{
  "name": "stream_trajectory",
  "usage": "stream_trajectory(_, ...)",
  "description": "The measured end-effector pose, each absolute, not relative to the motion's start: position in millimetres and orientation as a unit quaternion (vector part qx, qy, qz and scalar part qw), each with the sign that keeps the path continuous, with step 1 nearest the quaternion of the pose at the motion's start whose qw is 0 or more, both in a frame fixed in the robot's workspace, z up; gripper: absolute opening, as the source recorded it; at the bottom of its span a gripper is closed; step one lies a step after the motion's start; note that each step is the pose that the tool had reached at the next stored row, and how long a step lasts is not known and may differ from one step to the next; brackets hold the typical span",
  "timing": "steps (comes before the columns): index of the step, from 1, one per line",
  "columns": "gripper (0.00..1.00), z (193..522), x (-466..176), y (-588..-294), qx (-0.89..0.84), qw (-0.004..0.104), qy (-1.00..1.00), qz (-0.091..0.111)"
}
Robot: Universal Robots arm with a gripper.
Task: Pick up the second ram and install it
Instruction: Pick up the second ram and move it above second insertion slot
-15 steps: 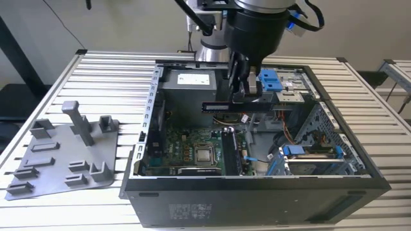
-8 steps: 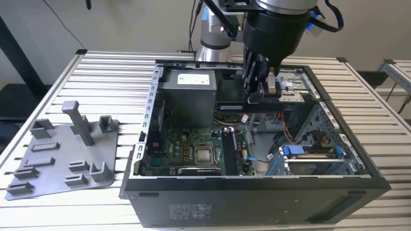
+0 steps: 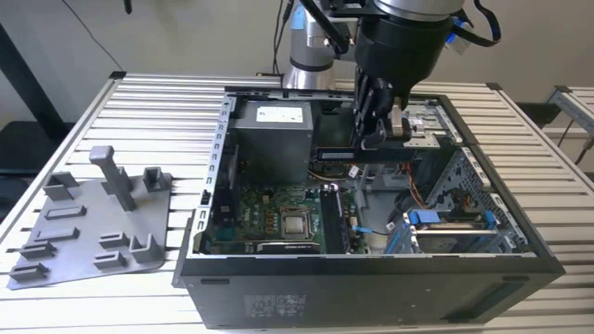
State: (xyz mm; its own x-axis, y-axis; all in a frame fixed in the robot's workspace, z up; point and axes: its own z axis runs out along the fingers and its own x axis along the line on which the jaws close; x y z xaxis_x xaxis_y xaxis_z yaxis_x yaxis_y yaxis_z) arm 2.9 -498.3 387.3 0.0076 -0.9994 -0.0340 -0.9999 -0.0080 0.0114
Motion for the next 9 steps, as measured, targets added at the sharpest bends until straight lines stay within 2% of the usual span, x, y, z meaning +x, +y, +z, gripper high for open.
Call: stream_trajectory(9,0.14,387.3,2.9,-482.5,-0.709,0.008,0.705,0.016)
